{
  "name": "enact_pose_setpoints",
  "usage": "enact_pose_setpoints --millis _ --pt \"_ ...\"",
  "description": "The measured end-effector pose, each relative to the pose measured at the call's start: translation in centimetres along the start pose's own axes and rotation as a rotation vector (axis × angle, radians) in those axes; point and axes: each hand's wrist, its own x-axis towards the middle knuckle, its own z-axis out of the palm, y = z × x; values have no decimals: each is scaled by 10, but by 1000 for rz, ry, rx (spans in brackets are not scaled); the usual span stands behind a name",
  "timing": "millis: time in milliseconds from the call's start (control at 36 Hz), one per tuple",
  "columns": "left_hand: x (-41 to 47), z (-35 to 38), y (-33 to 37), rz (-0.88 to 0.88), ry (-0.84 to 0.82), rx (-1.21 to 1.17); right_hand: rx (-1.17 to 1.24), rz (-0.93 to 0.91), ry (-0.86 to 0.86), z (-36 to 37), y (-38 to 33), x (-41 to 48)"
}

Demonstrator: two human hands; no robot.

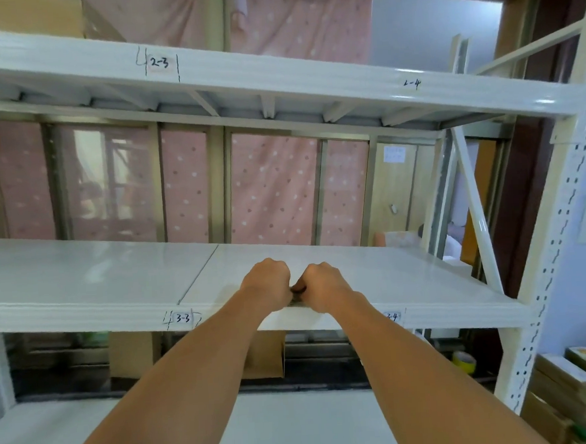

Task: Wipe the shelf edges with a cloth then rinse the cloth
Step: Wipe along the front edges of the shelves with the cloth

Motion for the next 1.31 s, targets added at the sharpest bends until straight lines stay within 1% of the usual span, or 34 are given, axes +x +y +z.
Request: enact_pose_setpoints --millis 167,361,528,611,833,1194,1306 --pt "18 -7 -15 -23 29 40 44 -9 21 -2 -16 23" --pt "41 3 -12 11 25 42 93 57 25 2 -7 49" --pt "68 17 -24 -54 29 49 141 74 1 13 -9 83" --pt "90 27 -30 -81 37 45 139 65 11 18 -6 105" --pt "161 42 -42 -83 34 28 192 80 11 30 9 174" --pt "274 76 -63 -71 53 4 244 90 21 52 34 278" --pt "299 86 -64 -45 73 -10 215 87 41 57 42 303"
